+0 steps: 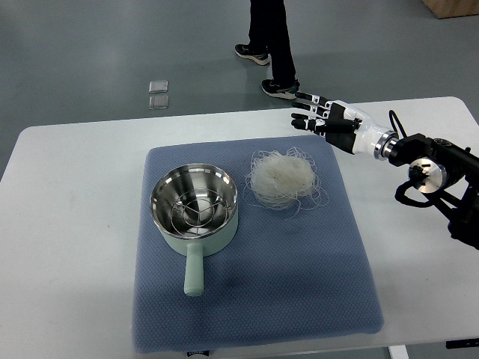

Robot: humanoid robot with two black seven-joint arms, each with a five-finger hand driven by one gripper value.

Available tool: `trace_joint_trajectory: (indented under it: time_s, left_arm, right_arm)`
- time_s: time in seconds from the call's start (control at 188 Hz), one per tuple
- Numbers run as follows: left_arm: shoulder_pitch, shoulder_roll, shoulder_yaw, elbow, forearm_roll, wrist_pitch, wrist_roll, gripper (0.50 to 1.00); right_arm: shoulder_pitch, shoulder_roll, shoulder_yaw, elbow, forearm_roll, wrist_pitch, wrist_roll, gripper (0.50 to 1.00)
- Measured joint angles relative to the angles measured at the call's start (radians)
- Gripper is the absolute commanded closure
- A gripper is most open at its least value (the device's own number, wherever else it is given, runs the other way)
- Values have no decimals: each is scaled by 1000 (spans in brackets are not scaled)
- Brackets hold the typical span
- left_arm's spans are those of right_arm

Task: Put vermicelli into pot with right hand
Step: 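Reach the right hand toward the white vermicelli bundle, then lower the right hand onto the vermicelli and close fingers around it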

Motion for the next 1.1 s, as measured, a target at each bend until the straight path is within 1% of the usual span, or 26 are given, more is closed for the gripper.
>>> trace_joint_trajectory:
  time_s: [0.302,0.414,0.578,0.812,0.944,1.098]
  left_arm:
    - [4,0,-2,-1,0,4,-4,500]
    - [-3,0,0,-4,0,4,-4,500]
    - [-11,0,1,-4,0,4,-4,500]
    - [-12,0,1,-4,0,4,-4,500]
    - [-12,0,1,-4,0,4,-4,500]
    - [-11,0,1,-4,0,4,-4,500]
  right_arm:
    - [-2,-5,-10,0,-3,-3,-2,570]
    - [5,-13,-24,1,-50,3,-2,570]
    - [28,-14,-29,9,-231,6,3,572]
    - [81,-44,-41,76,-556,16,10,572]
    - [134,-84,-109,122,-704,49,21,572]
    - [197,-105,-207,140,-817,53,33,572]
